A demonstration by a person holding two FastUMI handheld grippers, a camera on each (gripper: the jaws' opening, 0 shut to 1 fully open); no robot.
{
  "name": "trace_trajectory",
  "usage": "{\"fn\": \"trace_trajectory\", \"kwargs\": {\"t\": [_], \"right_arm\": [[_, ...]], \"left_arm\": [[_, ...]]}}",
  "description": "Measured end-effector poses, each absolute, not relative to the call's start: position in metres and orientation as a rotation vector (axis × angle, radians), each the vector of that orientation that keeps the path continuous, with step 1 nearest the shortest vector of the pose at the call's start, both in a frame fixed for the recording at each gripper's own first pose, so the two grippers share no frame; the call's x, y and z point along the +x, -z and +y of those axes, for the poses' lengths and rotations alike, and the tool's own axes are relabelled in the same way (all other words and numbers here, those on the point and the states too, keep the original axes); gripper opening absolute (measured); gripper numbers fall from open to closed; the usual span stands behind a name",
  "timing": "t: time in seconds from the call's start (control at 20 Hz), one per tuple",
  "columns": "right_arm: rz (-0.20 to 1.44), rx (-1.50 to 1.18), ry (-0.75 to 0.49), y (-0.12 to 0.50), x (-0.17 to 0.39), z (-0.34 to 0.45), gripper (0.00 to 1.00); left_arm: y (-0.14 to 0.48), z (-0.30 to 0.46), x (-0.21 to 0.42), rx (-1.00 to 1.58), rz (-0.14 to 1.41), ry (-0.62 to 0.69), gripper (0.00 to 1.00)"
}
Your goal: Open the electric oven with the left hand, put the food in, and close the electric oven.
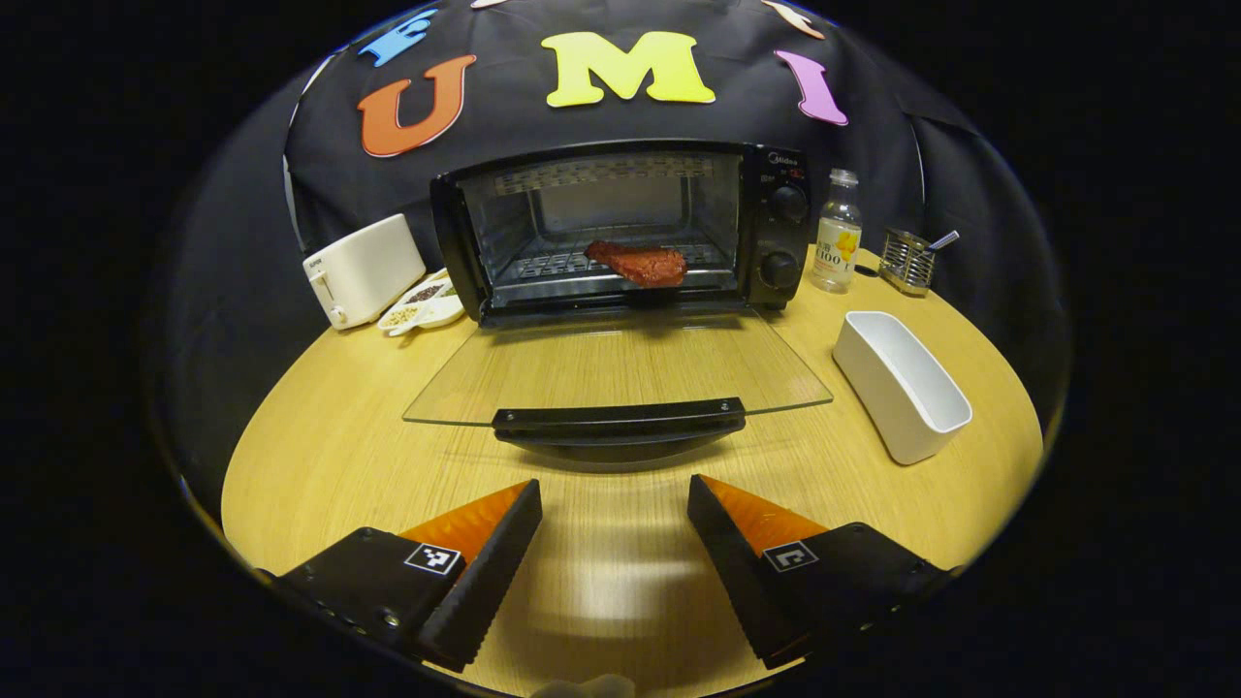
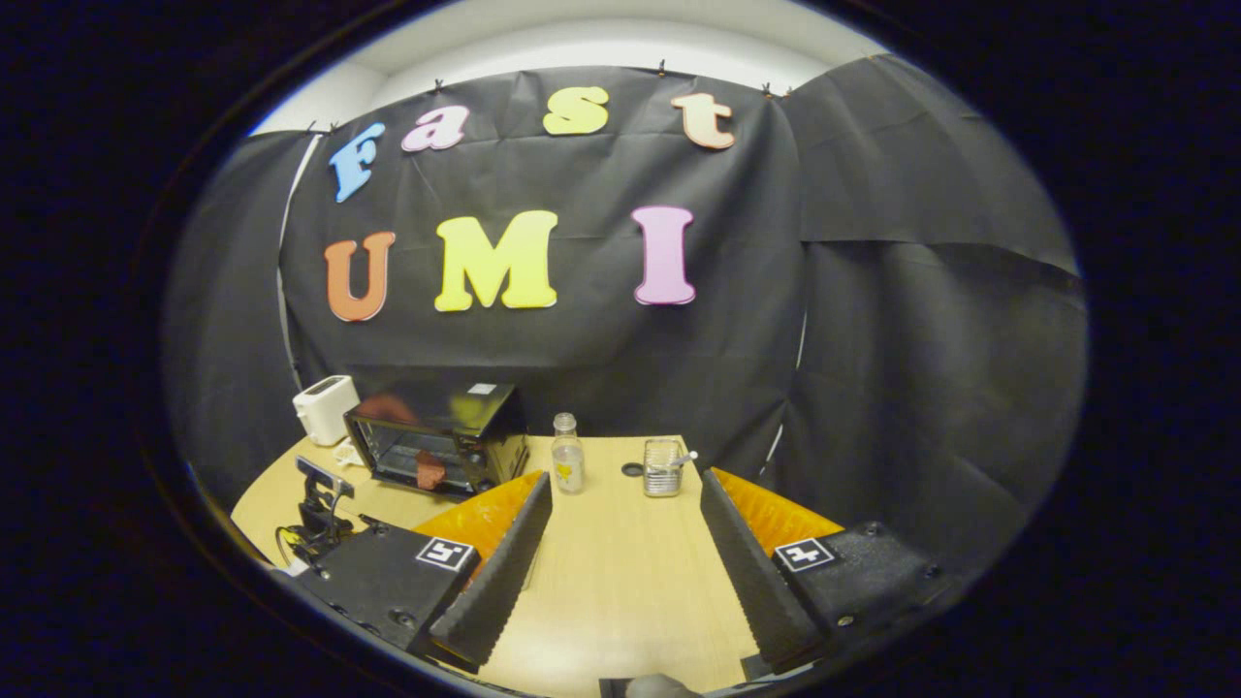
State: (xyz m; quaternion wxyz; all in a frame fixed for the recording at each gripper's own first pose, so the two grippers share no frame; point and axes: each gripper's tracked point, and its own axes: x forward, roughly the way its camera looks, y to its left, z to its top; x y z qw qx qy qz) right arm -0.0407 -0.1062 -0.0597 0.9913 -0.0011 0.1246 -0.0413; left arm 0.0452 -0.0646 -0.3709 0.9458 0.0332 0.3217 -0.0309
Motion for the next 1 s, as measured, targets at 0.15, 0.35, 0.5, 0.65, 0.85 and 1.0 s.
{"fn": "trace_trajectory", "kwargs": {"t": [0.15,0.35,0.5,0.65,0.85,1.0], "right_arm": [[0.256,0.001,0.13,0.06,-0.056,-0.105,0.98],[0.277,0.028,0.165,0.07,-0.064,-0.103,0.98],[0.276,0.041,0.176,0.073,-0.065,-0.098,0.98],[0.275,0.067,0.168,0.075,-0.062,-0.09,0.98],[0.274,0.094,0.166,0.08,-0.058,-0.085,0.98],[0.278,0.132,0.173,0.086,-0.057,-0.086,0.98]], "left_arm": [[0.376,-0.066,0.058,0.078,0.65,0.083,0.97],[0.373,-0.061,0.059,0.061,0.665,0.083,0.96],[0.361,-0.061,0.059,0.06,0.642,0.094,0.97],[0.345,-0.064,0.068,0.043,0.626,0.103,0.97],[0.318,-0.061,0.077,0.042,0.58,0.117,0.98],[0.3,-0.056,0.092,0.051,0.551,0.11,0.97]]}}
